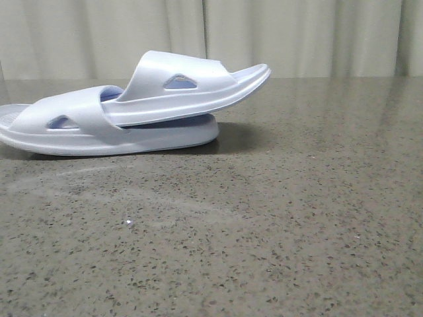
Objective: Insert blue slippers together front up
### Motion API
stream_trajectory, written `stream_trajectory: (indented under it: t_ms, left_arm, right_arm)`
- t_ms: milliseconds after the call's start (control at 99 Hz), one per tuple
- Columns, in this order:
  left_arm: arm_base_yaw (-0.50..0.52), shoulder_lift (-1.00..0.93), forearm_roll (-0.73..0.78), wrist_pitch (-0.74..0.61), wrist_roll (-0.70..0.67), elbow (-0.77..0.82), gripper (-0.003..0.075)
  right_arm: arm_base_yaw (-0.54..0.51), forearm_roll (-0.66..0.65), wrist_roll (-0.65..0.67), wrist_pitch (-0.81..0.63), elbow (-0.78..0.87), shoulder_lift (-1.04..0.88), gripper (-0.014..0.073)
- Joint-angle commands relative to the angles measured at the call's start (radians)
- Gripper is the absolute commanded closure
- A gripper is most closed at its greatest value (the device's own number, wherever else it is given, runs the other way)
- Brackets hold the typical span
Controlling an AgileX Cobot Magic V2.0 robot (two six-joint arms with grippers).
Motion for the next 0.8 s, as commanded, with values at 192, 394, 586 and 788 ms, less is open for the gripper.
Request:
stream_trajectory:
  t_ms: [192,394,586,788]
  left_arm:
    - [0.004,0.010,-0.010,-0.067,-0.001,0.009,0.0705]
    - [0.004,0.010,-0.010,-0.067,-0.001,0.009,0.0705]
    - [0.004,0.010,-0.010,-0.067,-0.001,0.009,0.0705]
    - [0.004,0.010,-0.010,-0.067,-0.001,0.009,0.0705]
  right_arm:
    - [0.000,0.008,-0.011,-0.020,-0.025,0.000,0.0683]
    - [0.000,-0.329,0.172,-0.182,-0.023,0.000,0.0683]
    - [-0.076,-1.117,0.820,-0.256,0.020,-0.052,0.0683]
    - [-0.229,-1.297,0.961,-0.252,0.140,-0.255,0.0683]
